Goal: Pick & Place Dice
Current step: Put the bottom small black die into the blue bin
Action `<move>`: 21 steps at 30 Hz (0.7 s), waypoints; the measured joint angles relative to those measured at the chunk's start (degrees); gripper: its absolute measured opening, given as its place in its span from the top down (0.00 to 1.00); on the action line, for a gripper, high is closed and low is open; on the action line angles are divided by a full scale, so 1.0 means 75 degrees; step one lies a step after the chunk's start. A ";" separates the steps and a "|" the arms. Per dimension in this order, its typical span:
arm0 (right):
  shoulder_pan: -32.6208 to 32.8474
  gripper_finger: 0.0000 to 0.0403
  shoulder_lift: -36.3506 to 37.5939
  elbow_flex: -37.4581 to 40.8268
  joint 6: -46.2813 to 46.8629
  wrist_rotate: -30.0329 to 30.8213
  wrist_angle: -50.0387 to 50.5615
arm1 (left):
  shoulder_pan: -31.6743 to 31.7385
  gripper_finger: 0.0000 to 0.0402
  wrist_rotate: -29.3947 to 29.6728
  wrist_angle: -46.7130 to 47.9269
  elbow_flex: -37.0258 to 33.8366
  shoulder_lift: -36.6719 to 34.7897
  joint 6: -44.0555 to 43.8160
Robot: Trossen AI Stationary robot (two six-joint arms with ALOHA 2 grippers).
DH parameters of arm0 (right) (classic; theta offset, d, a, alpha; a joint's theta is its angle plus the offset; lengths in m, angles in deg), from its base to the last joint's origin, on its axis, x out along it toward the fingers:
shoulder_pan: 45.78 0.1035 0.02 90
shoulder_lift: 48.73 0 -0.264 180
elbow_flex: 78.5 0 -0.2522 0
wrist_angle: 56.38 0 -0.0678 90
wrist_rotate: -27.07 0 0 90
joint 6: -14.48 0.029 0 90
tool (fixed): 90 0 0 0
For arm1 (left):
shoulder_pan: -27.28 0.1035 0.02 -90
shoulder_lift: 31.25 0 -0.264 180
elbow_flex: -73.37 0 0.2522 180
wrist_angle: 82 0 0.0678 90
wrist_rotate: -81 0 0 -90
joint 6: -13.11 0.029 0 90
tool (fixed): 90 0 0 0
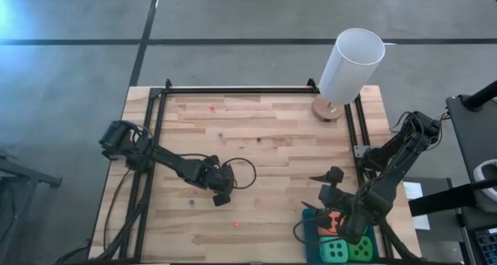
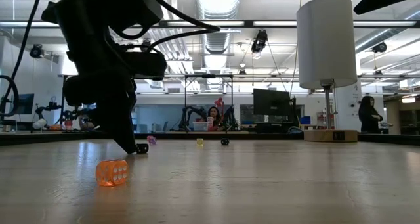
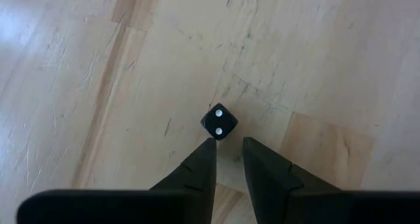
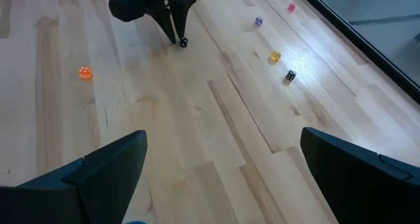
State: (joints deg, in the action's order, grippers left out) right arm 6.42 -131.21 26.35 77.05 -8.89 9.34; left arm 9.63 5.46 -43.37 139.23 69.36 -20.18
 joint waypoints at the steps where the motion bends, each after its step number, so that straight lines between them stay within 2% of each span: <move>1: 0.0000 0.01 0.0000 0.0000 0.0000 0.0000 -0.0007 | 0.0000 0.80 0.0001 -0.0008 0.0000 0.0000 0.0003; 15: 0.0000 0.01 0.0000 0.0000 -0.0118 0.0000 -0.0017 | 0.0023 0.80 0.0008 -0.0292 0.0041 0.0131 0.0256; 21: 0.0000 0.01 -0.0001 0.0000 -0.0149 0.0000 -0.0038 | 0.0121 0.80 -0.0007 -0.1186 0.0004 0.0169 0.0709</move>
State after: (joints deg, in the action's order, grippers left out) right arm 6.42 -131.22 26.35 75.94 -8.89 9.06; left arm 10.54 5.40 -52.27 139.25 70.63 -14.86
